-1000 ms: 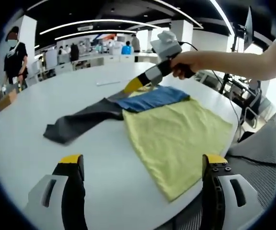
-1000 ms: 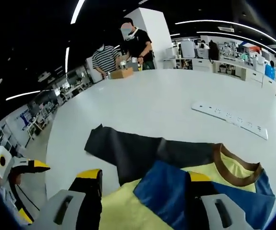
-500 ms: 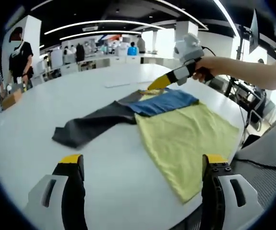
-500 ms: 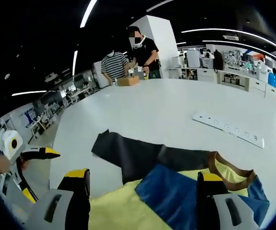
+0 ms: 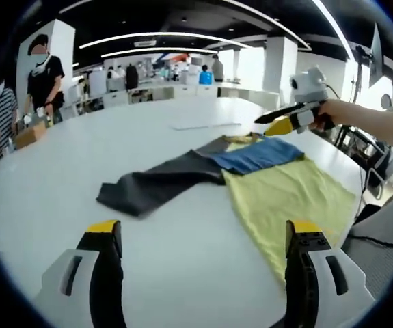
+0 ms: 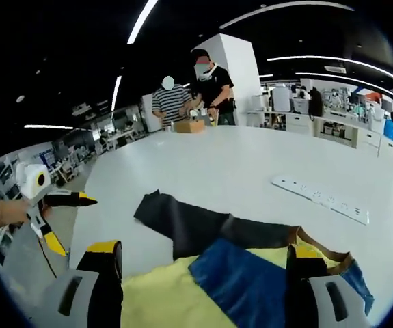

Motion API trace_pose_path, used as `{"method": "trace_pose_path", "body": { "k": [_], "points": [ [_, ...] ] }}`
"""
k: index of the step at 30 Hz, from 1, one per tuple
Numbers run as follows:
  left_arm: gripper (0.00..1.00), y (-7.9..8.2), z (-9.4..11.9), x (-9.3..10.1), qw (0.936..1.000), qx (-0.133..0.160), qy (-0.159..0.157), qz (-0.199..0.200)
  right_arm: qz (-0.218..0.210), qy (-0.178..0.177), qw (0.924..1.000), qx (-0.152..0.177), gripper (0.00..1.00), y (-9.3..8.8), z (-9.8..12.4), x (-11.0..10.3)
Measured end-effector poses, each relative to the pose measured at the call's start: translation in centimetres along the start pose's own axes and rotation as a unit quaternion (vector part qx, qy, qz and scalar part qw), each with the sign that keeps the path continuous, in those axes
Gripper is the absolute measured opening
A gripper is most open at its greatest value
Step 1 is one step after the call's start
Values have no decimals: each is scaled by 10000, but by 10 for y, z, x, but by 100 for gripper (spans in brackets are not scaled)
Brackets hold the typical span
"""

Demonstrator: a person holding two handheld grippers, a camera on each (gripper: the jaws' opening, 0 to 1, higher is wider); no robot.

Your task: Fold the garment on the visible template until the final outline fits inside the template.

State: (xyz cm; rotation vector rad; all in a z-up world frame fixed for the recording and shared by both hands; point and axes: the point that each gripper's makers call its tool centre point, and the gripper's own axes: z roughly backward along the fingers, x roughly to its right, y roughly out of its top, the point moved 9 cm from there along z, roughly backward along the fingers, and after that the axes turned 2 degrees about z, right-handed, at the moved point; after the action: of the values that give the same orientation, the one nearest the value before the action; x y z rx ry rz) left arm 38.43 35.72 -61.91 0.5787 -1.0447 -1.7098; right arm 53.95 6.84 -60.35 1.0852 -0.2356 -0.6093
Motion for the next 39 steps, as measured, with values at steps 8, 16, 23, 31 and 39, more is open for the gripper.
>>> {"method": "trace_pose_path", "body": {
  "k": [8, 16, 23, 31, 39],
  "points": [
    [83, 4, -9, -16, 9996, 100, 190, 163, 341, -16, 9994, 107, 99, -7, 17, 2],
    [71, 8, -15, -34, 9971, 244, 569, 433, 643, -44, 9976, 260, 99, -10, 41, 1],
    [60, 10, -22, -52, 9948, 287, 874, 439, 576, -66, 9980, 249, 99, -20, 58, 2],
    [46, 8, -31, -75, 9889, 344, 1204, 805, 663, -53, 9975, 236, 97, -35, 69, -6],
    [39, 4, -42, -87, 9833, 308, 1440, 1073, 862, 4, 9959, 266, 98, -44, 79, -12]
  ]
}}
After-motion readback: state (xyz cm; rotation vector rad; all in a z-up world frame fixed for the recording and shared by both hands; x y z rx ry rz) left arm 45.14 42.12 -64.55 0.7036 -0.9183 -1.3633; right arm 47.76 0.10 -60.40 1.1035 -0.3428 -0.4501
